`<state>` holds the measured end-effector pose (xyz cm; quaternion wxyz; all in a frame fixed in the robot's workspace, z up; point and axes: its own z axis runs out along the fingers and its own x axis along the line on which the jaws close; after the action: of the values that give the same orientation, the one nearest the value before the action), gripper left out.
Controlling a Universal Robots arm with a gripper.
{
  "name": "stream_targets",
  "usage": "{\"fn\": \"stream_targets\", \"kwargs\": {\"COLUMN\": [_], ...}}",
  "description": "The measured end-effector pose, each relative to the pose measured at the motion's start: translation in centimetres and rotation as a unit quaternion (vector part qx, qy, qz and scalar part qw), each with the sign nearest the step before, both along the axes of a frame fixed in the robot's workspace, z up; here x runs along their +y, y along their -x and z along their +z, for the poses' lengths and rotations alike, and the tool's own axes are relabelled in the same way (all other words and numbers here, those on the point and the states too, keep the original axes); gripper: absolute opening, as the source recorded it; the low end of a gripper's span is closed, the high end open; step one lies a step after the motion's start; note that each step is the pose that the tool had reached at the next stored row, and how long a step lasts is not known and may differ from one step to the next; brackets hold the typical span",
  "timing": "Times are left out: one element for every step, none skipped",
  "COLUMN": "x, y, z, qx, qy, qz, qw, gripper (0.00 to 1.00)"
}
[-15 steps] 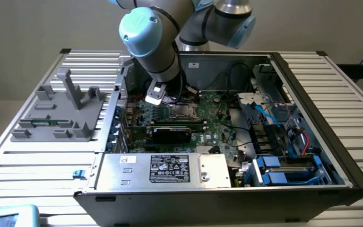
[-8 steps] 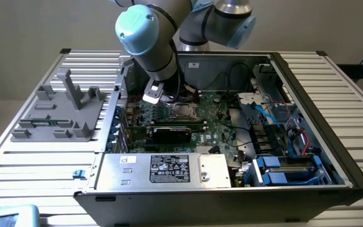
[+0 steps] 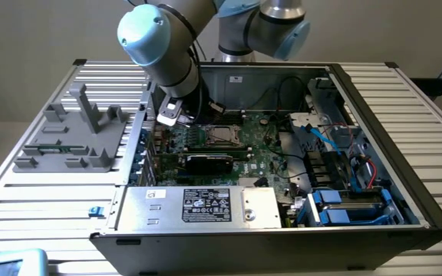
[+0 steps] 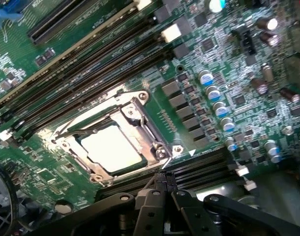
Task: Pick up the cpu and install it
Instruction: 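Install the first cpu locking lever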
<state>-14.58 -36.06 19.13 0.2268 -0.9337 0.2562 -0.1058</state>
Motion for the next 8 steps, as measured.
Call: {"fn": "stream_targets", "kwargs": {"x": [0.0, 0.0, 0.0, 0.02, 0.05, 0.1, 0.13, 0.14], "y": [0.07, 0.09, 0.09, 0.1, 0.11, 0.11, 0.12, 0.14], "z": [0.0, 0.01, 0.0, 0.0, -0.02, -0.04, -0.05, -0.06], "qx": [-0.0005, -0.0013, -0.0023, -0.0033, -0.0043, -0.0051, -0.0058, -0.0062], "qy": [0.0001, 0.0001, 0.0001, 0.0001, 0.0001, 0.0, 0.0001, 0.0001], "qz": [0.0, 0.0, 0.0, 0.0, 0.0, 0.0, 0.0, 0.0], "qw": [1.0, 1.0, 1.0, 1.0, 1.0, 1.0, 1.0, 1.0], "gripper": [0.11, 0.11, 0.11, 0.11, 0.11, 0.11, 0.11, 0.11]}}
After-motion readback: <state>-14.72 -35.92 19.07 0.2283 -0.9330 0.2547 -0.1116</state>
